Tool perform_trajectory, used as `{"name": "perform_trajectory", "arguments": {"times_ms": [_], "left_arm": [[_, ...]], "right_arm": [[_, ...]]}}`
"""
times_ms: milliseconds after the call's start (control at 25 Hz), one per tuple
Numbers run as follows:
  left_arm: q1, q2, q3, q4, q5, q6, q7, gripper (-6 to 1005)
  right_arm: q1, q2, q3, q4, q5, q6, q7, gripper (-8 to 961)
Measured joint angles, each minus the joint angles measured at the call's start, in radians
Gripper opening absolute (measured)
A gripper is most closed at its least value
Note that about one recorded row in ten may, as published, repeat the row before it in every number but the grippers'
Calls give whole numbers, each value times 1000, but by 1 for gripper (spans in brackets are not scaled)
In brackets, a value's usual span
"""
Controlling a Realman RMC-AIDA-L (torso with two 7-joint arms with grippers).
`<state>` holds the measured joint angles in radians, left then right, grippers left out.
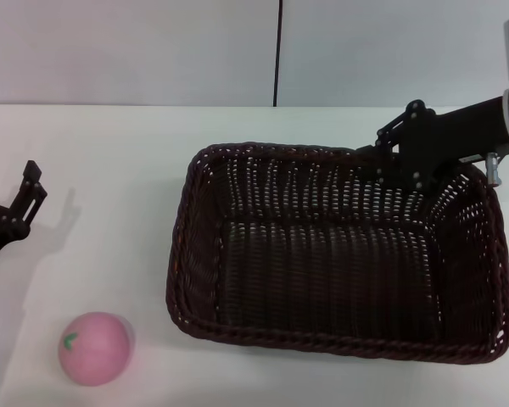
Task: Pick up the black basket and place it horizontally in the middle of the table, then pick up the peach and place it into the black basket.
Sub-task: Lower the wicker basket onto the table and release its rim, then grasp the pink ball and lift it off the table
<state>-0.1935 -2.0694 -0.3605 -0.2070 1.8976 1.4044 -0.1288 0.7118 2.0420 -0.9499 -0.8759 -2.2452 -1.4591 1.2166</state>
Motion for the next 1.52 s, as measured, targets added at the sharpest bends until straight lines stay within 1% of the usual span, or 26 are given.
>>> {"name": "perform_trajectory", "arguments": {"times_ms": [120,360,640,880,1000,1080,1200,1280,1320,1360,1440,1520], "left_arm": [[2,0,0,1,0,0,0,816],[2,1,0,9,0,-2,0,815],[2,2,0,10,0,0,0,814],[4,3,-4,11,-2,0,-5,813],[6,5,-6,11,-6,2,-13,812],[10,6,-3,11,-4,2,-19,812],[17,8,18,32,0,23,-56,811],[19,10,59,86,0,65,-118,811],[20,10,97,140,1,102,-178,811],[20,11,123,179,0,126,-232,811],[23,11,206,298,0,192,-386,811],[23,11,206,298,0,192,-386,810]], "right_arm": [[0,5,-3,-2,-2,13,-6,220],[-8,22,-3,-8,15,39,-26,224],[-23,32,-3,-19,16,57,-21,229],[-44,35,-4,-62,20,47,6,234],[-64,37,-4,-104,34,32,22,333],[-87,38,-4,-142,73,8,32,399],[-149,37,-4,-217,213,-44,51,497],[-210,36,-1,-265,338,-66,55,562],[-239,36,-1,-281,400,-70,55,595],[-275,36,1,-293,468,-71,55,595],[-346,37,6,-298,607,-65,54,595],[-414,38,11,-280,733,-61,40,595]]}}
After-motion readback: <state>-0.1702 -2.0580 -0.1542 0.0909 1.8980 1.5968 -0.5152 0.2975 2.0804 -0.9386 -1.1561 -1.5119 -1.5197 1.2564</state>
